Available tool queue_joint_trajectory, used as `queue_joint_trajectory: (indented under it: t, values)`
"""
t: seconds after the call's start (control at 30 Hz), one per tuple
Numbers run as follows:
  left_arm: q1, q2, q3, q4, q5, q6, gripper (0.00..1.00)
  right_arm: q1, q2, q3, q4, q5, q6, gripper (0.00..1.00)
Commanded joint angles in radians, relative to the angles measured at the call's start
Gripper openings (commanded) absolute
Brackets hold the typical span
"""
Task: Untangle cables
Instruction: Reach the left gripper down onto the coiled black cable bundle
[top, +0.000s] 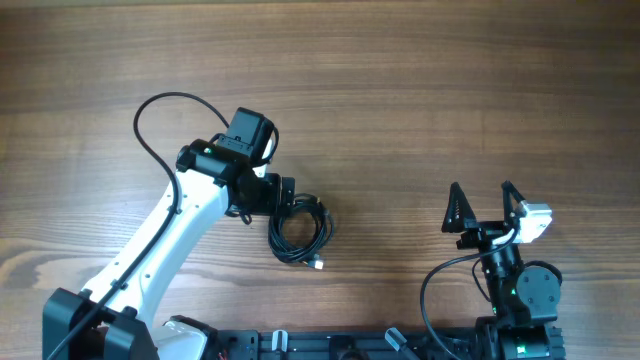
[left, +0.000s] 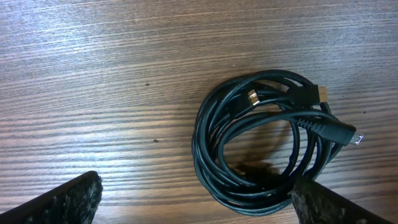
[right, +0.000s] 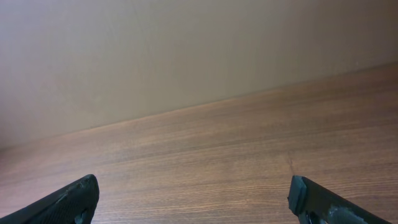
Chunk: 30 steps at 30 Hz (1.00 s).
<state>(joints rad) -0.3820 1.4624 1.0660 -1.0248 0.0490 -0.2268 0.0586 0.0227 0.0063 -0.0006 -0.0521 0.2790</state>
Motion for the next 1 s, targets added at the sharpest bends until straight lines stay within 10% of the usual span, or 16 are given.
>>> queue_joint_trajectory:
  t: [0.0, 0.97]
  values:
    - [-0.027, 0.013, 0.011, 0.002, -0.017, -0.013, 1.00, 0.003, 0.000, -0.001, 0.002, -0.016, -0.014, 1.00]
    - [-0.055, 0.242, -0.092, 0.097, -0.017, 0.014, 1.00, 0.003, 0.000, -0.001, 0.002, -0.016, -0.014, 1.00]
